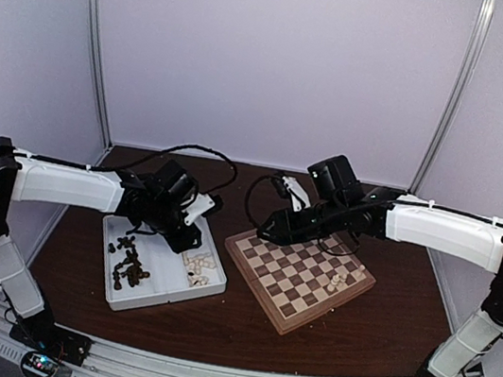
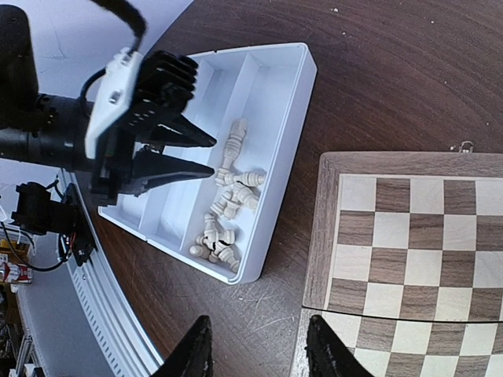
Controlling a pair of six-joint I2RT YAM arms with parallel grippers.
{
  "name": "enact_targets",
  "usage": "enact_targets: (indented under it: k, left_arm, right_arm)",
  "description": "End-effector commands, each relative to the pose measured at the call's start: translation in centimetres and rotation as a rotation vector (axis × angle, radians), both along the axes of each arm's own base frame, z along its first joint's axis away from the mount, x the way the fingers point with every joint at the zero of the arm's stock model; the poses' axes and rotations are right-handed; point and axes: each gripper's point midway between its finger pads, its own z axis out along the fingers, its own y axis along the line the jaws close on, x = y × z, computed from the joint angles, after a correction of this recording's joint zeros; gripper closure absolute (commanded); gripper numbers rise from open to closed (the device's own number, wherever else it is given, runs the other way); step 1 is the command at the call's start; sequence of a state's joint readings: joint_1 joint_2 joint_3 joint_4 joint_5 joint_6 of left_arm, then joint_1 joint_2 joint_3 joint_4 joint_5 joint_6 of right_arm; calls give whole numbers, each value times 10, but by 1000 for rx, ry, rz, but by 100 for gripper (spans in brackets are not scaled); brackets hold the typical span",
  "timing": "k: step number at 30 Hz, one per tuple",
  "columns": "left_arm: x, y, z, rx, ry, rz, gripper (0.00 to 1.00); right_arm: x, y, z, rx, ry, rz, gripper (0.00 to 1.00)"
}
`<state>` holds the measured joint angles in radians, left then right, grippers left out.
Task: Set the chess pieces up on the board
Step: Pick up the chess piece from the storage box.
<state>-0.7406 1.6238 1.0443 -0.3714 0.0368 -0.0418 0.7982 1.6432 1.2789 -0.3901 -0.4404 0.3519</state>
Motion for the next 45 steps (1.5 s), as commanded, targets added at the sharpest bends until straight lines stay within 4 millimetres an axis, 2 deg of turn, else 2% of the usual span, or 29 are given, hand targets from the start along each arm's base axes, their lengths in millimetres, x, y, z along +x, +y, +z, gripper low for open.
enact_targets:
  k: [1,6,13,18,25,28,30,34,38,43,45]
  left_arm:
    - [2,18,-24,126,56,36,68]
    - [6,16,-38,141,102,49,62]
    - [18,11,-53,170,138,44,62]
    - [19,10,-62,197,154,27,67]
    - [5,-6,-59,120,222,-50,66]
    - [-4,-18,-52,63,240,-124,60]
    - [-2,-22,-48,45,235,-129,59]
    - [1,-24,-54,58,243,-126,59]
    - [-1,-20,-68,86,276,-116,65]
    - [-8,-21,-73,78,302,-137,69]
    - [-9,-18,-76,94,303,-132,78]
  right_arm:
    - [3,-1,9,1,-26,-18,59]
    - [2,-2,10,-1,-29,-18,59]
    - [1,-6,13,0,-40,-25,60]
    - [0,-9,11,-18,-44,-26,60]
    - [-1,-11,8,-23,-43,-26,60]
    - [-1,-12,9,-12,-51,-32,60]
    - [-1,-11,7,-13,-45,-30,60]
    - [-1,-9,7,-17,-41,-22,60]
    - [-1,-11,10,-14,-50,-26,60]
    - [-3,-16,7,-25,-57,-32,60]
    - [-3,-16,5,-27,-53,-36,60]
